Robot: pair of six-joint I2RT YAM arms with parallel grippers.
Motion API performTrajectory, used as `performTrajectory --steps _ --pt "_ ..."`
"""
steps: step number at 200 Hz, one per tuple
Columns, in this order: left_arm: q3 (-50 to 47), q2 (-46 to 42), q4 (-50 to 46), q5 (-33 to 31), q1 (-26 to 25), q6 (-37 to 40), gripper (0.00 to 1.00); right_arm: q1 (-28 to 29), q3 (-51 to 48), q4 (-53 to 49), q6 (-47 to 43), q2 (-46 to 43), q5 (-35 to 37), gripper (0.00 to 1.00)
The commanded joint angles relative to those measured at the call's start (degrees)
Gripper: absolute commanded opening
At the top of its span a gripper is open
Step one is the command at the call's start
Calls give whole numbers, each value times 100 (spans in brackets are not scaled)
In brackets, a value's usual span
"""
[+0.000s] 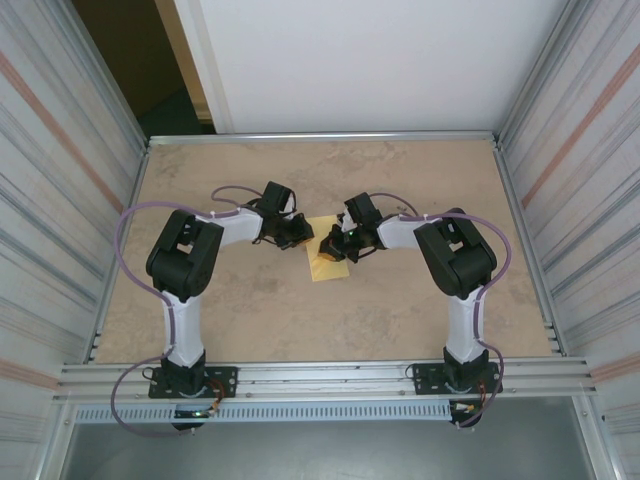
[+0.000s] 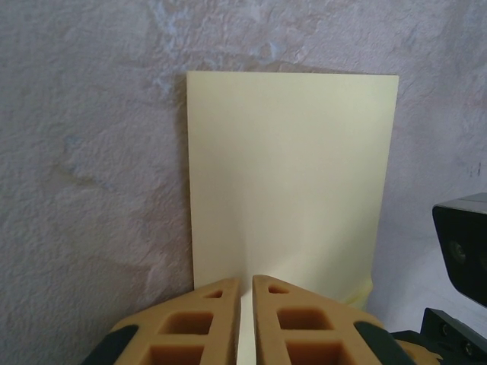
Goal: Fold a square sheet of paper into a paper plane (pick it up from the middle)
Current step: Fold the triangle a second time at the center of the table.
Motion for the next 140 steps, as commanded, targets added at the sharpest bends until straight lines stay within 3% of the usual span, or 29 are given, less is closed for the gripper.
performTrajectory --steps 1,140 --pt "-171 218 -271 -44 -50 -9 13 59 145 30 60 132 92 0" --pt "-169 263 -317 -41 -50 -26 13 46 81 197 69 139 120 0"
